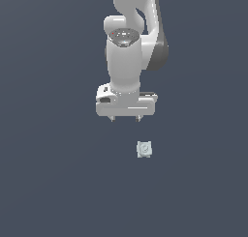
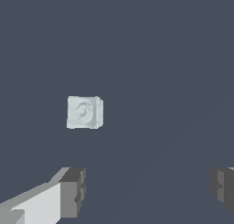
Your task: Pick up the object and move it to a goal position.
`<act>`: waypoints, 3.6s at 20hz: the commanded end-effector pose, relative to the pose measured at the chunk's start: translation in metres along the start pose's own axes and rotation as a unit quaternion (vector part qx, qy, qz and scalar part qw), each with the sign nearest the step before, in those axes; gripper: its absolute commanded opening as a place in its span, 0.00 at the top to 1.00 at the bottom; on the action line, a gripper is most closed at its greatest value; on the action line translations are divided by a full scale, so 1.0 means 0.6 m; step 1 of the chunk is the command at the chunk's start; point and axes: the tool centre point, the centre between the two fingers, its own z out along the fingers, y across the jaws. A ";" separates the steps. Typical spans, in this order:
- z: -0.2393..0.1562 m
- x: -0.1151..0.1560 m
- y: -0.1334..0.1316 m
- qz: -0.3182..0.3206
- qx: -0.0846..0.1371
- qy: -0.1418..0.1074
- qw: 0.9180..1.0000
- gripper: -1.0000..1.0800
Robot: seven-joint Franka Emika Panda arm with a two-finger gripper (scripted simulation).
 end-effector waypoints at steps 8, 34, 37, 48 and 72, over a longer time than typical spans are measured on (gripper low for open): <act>0.005 0.003 -0.040 -0.034 0.003 -0.001 0.999 0.04; 0.153 0.055 -0.118 -0.003 -0.007 -0.027 1.000 0.04; 0.178 0.060 -0.129 0.003 -0.009 -0.031 0.999 0.04; 0.210 0.063 -0.143 0.009 -0.012 -0.036 0.999 0.04; 0.294 0.058 -0.141 0.010 -0.012 -0.035 0.999 1.00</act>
